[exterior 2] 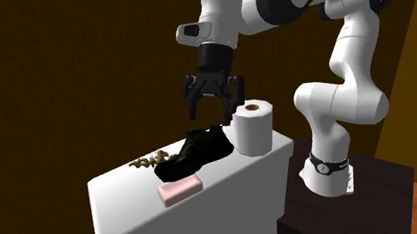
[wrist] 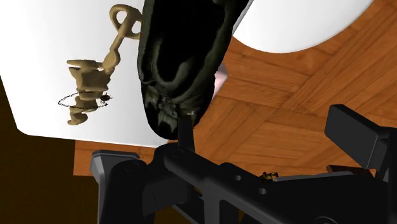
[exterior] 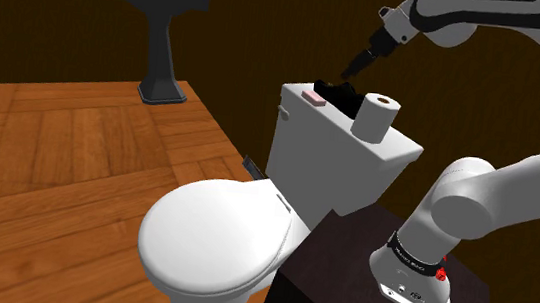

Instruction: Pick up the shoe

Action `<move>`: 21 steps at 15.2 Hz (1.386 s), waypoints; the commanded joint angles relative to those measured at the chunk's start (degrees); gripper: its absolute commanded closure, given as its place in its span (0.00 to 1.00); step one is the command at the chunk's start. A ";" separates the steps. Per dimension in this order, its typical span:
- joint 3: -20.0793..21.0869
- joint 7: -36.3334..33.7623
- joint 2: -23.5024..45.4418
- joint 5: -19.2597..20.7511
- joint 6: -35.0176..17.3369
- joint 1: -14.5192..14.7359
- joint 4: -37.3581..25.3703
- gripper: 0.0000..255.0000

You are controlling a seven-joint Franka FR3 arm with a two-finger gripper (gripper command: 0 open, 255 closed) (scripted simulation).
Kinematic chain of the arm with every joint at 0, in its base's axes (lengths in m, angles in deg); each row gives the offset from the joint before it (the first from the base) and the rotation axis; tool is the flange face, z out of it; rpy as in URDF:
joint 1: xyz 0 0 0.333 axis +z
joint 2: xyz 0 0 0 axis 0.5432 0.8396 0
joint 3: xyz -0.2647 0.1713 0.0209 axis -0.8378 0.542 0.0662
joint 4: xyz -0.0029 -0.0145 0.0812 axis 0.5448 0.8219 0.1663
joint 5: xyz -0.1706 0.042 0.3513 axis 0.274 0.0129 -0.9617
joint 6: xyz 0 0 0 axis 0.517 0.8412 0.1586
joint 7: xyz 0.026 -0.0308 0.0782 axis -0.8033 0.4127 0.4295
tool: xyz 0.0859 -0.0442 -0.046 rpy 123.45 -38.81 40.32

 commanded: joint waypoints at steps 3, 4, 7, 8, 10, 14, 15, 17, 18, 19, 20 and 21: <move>-7.06 6.71 4.20 -1.87 -5.68 1.82 -1.01 0.00; -7.27 6.92 4.28 -1.89 -6.43 1.85 -0.33 0.00; -7.91 7.62 4.61 -1.99 -8.71 1.96 1.65 0.00; -8.14 7.87 4.75 -2.04 -9.48 2.01 2.29 0.00; -8.62 8.38 5.07 -2.16 -11.04 2.14 3.54 0.00; -8.77 8.53 5.18 -2.20 -11.49 2.19 3.88 1.00; -8.78 8.55 5.18 -2.20 -11.52 2.19 3.91 1.00; -8.81 8.57 5.19 -2.20 -11.50 2.19 3.89 1.00; -8.79 8.55 5.15 -2.19 -11.45 2.17 3.88 1.00; -8.79 8.56 5.14 -2.19 -11.47 2.17 3.91 1.00; -8.81 8.58 5.12 -2.17 -11.43 2.15 3.89 1.00; -8.80 8.58 5.09 -2.16 -11.41 2.13 3.90 1.00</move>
